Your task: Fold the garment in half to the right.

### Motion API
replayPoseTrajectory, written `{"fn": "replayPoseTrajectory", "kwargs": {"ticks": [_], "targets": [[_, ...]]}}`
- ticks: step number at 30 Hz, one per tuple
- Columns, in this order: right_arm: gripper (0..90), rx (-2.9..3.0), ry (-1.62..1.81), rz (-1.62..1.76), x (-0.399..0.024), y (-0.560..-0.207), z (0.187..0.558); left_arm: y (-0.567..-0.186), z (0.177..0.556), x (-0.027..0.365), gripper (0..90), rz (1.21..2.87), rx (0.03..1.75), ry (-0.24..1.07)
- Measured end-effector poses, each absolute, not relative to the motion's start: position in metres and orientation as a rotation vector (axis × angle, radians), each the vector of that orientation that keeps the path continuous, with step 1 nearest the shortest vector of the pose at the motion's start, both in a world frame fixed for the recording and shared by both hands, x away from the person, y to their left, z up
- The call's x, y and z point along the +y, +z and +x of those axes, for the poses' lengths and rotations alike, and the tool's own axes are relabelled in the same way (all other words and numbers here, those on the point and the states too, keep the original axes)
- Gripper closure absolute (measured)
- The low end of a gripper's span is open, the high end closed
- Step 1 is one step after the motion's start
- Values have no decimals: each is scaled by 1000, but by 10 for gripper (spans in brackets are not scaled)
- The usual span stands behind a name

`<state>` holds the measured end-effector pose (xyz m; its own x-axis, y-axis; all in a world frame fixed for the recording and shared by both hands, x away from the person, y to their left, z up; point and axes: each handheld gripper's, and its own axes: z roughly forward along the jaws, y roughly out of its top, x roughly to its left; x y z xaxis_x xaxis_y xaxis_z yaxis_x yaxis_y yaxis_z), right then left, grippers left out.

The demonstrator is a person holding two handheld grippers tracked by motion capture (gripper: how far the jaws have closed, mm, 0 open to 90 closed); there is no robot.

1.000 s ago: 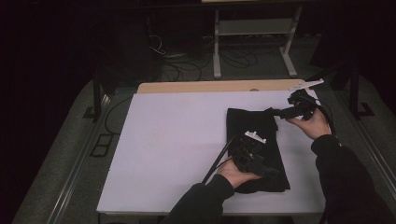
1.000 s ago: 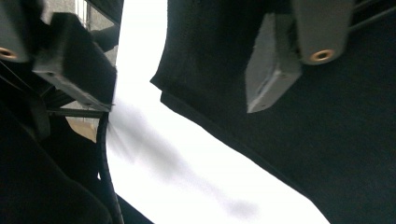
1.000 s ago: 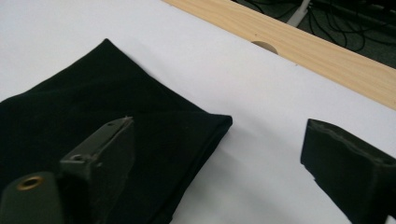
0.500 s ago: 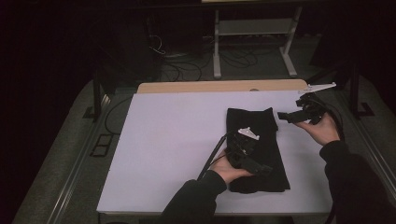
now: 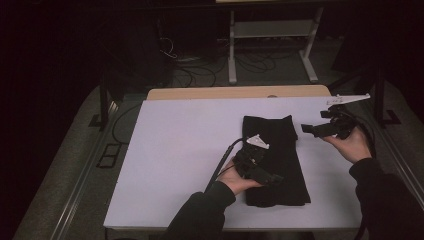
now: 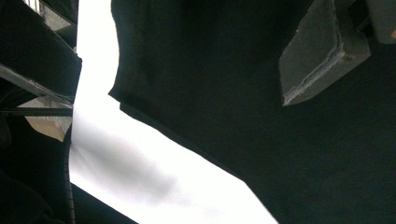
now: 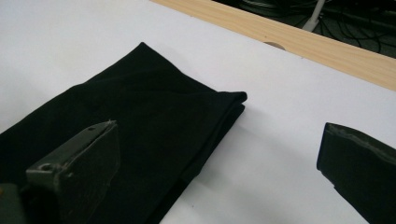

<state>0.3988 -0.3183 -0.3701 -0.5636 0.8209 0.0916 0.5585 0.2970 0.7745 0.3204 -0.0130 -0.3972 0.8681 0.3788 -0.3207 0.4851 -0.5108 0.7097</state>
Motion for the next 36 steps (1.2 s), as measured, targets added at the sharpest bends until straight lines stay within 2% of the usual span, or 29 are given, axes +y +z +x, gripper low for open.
{"fn": "replayPoseTrajectory", "kwargs": {"ticks": [36], "targets": [[0,2248,1259,1176,-317,-367,343,-393,324,80,0,2079,764,-26]]}}
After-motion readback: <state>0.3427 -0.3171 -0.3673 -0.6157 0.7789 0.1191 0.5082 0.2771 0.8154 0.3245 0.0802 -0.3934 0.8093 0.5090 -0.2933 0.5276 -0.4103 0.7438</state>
